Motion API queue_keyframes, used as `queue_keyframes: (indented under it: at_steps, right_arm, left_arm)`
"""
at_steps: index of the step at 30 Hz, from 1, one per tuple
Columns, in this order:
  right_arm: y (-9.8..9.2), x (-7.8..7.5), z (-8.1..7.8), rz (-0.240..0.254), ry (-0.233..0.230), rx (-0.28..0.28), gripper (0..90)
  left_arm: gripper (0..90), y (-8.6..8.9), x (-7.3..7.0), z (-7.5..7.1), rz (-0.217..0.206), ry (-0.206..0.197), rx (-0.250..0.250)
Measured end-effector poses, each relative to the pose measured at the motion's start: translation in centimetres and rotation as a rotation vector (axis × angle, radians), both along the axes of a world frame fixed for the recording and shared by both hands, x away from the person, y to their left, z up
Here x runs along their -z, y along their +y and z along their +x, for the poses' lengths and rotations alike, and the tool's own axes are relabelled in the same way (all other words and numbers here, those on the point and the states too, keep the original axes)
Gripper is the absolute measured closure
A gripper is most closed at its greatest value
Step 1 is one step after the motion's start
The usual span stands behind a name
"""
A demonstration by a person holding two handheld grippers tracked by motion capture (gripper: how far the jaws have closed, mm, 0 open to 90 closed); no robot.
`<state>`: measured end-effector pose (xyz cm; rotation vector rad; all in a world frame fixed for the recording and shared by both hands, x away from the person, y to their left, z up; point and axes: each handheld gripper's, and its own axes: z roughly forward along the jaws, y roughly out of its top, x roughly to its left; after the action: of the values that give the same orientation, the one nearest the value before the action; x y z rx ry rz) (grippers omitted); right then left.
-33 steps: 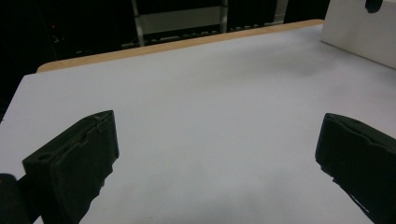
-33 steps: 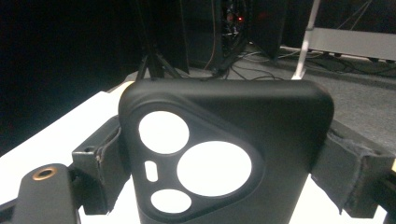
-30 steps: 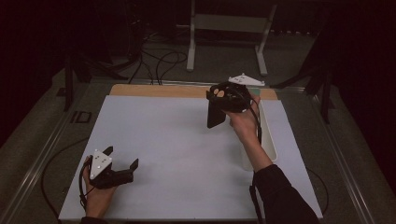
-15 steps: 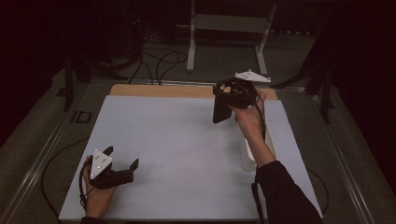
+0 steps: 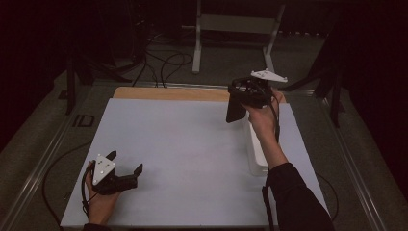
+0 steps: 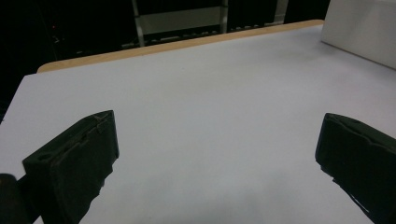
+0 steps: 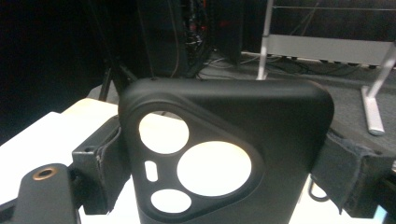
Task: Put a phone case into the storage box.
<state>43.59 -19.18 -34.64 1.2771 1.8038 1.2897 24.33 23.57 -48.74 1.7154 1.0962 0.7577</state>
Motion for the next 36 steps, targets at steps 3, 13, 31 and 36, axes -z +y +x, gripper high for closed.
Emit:
queue_keyframes:
  at_steps: [3, 13, 31, 36]
  right_arm:
    - [-0.6, 0.0, 0.2, 0.0, 0.002, 0.022, 14.5]
    - [-2.1, 0.2, 0.7, -0.022, 0.003, 0.074, 14.5]
    - [-4.9, 0.4, 1.2, -0.031, 0.008, 0.164, 14.4]
    - [-5.7, 0.7, 1.4, -0.032, 0.013, 0.187, 14.4]
  left_arm:
    - [0.0, 0.0, 0.0, 0.0, 0.0, 0.0, 0.0]
    - [0.0, 0.0, 0.0, 0.0, -0.002, -0.002, -0.002]
    - [0.0, 0.0, 0.0, 0.0, 0.0, -0.001, -0.002]
    - [0.0, 0.0, 0.0, 0.0, -0.002, -0.001, -0.003]
